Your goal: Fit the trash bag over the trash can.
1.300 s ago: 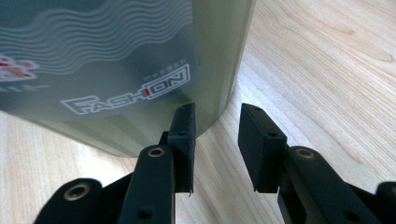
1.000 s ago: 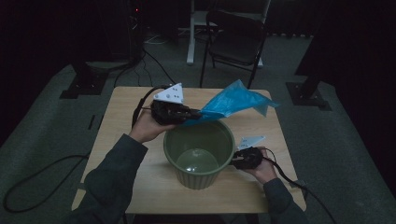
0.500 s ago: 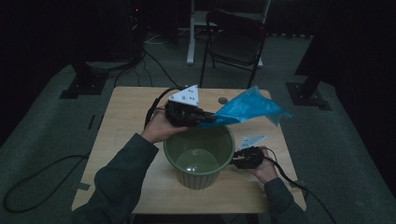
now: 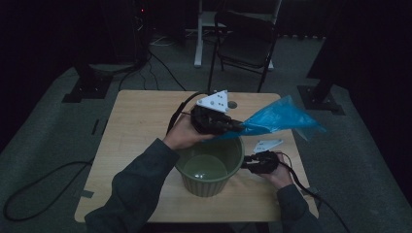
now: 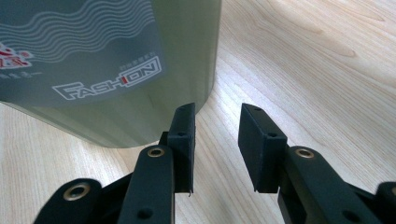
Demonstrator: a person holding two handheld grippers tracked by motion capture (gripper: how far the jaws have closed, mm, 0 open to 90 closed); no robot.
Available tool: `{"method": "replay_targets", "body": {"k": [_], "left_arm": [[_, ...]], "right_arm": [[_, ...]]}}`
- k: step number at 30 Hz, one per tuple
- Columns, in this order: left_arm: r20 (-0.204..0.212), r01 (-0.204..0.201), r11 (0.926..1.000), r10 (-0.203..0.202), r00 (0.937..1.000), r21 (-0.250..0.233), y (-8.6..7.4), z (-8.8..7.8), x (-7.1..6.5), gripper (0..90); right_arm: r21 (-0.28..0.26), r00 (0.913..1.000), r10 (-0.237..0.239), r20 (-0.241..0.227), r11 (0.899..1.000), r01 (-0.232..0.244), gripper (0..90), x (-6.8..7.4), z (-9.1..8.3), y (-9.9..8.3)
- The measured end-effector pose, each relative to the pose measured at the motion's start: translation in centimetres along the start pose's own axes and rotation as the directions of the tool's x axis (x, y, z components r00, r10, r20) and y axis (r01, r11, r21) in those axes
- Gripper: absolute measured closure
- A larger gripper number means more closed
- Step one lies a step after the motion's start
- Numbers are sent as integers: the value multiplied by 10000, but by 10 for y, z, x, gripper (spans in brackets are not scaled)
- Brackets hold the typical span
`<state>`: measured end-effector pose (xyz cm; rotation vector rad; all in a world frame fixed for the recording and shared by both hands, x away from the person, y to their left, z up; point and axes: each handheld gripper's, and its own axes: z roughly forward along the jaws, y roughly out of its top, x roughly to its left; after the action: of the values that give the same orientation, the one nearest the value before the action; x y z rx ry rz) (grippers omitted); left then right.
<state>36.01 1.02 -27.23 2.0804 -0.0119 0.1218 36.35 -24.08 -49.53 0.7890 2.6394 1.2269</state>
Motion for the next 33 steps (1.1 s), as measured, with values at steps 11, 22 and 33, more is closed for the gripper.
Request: {"method": "replay_targets", "body": {"k": [11,22,33], "left_arm": [[44,193,9996,-194,9998,214,-10,6,2,875],[-414,751,9962,-733,9964,442,-38,-11,10,875],[-831,1182,9908,-1126,9902,660,-60,-24,17,874]], "right_arm": [[-72,9999,101,103,9999,-100,666,-4,-4,-2],[-60,9999,46,134,10000,-45,666,-2,-3,-1],[-268,9993,7,368,9996,3,667,-1,-9,0]]}}
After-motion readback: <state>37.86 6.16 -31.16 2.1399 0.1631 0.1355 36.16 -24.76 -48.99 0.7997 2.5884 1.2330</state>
